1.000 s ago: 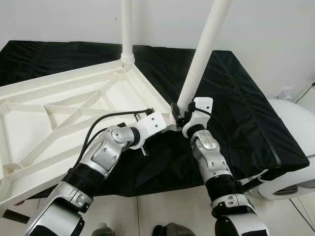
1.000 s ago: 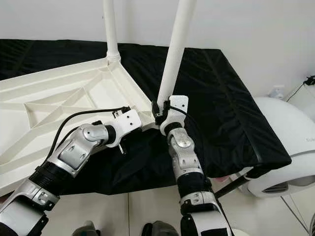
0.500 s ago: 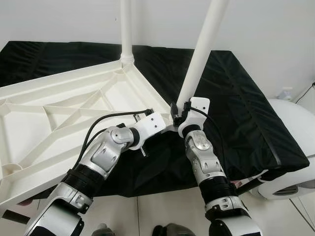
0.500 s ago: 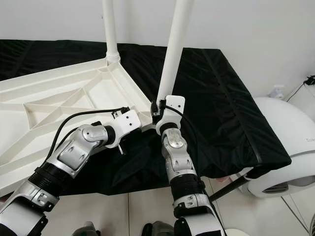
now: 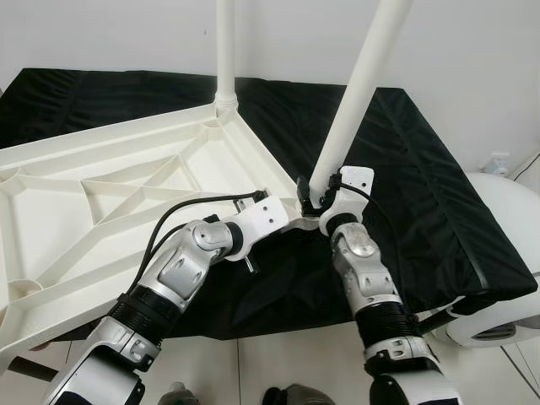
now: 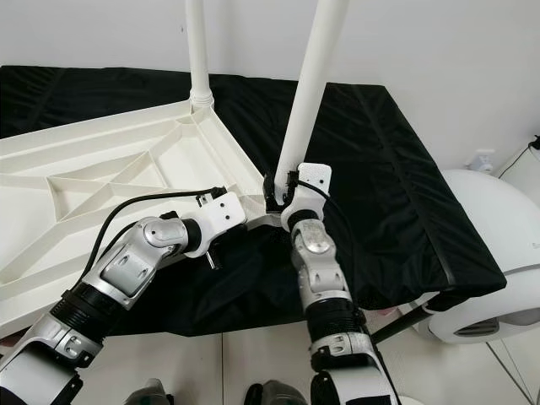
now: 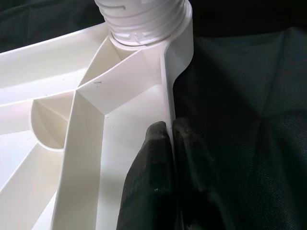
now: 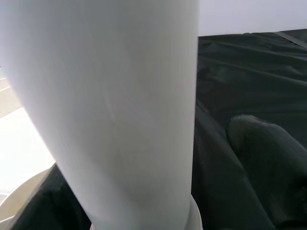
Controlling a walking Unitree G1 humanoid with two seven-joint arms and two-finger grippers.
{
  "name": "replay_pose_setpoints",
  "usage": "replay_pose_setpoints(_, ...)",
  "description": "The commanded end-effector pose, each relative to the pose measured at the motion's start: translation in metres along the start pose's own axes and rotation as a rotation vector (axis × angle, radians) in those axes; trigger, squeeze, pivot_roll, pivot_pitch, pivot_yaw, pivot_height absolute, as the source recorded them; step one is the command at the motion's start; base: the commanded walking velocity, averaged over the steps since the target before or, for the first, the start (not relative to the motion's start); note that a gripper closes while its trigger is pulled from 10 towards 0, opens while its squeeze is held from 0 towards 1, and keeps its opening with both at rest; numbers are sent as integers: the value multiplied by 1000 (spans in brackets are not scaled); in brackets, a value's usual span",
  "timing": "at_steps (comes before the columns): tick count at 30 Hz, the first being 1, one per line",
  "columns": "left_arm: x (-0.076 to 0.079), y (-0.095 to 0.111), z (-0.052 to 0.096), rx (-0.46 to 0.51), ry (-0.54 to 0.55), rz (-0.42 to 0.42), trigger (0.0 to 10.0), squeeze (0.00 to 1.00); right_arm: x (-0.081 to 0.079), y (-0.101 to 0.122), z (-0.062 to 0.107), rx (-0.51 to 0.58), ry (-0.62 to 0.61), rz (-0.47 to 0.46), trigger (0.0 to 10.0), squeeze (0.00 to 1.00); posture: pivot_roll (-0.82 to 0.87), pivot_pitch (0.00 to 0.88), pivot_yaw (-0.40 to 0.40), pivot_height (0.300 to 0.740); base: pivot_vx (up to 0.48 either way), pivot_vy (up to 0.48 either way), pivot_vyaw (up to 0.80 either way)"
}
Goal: Building children table
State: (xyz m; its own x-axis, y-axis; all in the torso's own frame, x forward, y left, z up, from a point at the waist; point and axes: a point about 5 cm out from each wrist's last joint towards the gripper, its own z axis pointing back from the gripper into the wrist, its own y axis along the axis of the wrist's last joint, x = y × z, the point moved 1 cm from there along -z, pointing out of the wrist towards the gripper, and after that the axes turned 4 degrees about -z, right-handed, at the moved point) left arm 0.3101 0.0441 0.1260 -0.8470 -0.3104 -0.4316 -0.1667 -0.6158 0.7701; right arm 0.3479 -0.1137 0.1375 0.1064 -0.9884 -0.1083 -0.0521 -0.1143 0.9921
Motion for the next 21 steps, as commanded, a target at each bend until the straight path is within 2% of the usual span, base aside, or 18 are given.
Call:
replay_pose_setpoints(1, 18, -9, -5, -27, -94, 12, 10000, 0, 4, 1, 2, 5, -6, 0, 10000, 1000, 55, 19, -91, 740, 0, 0, 0)
replay_pose_setpoints(2, 17, -9, -4, -28, -93, 12, 10000, 0, 5, 2, 1, 5, 38, -6, 10000, 0, 59, 20, -92, 740, 0, 0, 0)
replay_pose_setpoints(5, 17, -10, -4, -30, -90, 12, 10000, 0, 6, 3, -1, -17, 170, -17, 10000, 0, 59, 19, -94, 740, 0, 0, 0)
replay_pose_setpoints(6, 17, -10, -4, -30, -90, 12, 10000, 0, 6, 3, -1, -17, 170, -17, 10000, 0, 59, 19, -94, 740, 0, 0, 0)
replay_pose_setpoints(8, 17, -9, -4, -27, -87, 14, 10000, 0, 9, 3, -4, -39, 317, 12, 10000, 0, 54, 17, -92, 740, 0, 0, 0)
replay_pose_setpoints(11, 17, -9, -4, -26, -86, 14, 10000, 0, 10, 4, -4, -42, 358, 22, 10000, 0, 53, 17, -91, 740, 0, 0, 0)
replay_pose_setpoints(16, 19, -6, -7, -19, -94, 12, 10000, 0, 16, 8, -7, -51, 509, 43, 10000, 0, 48, 8, -90, 740, 0, 0, 0)
replay_pose_setpoints(18, 19, -6, -7, -19, -94, 12, 10000, 0, 16, 8, -7, -51, 509, 43, 10000, 0, 48, 8, -90, 740, 0, 0, 0)
replay_pose_setpoints(19, 20, -6, -8, -17, -96, 11, 10000, 0, 19, 7, -8, -70, 568, 35, 10000, 0, 46, 4, -89, 740, 0, 0, 0)
replay_pose_setpoints(21, 21, -6, -8, -16, -98, 11, 10000, 0, 20, 7, -8, -81, 610, 35, 10000, 0, 47, 2, -89, 740, 0, 0, 0)
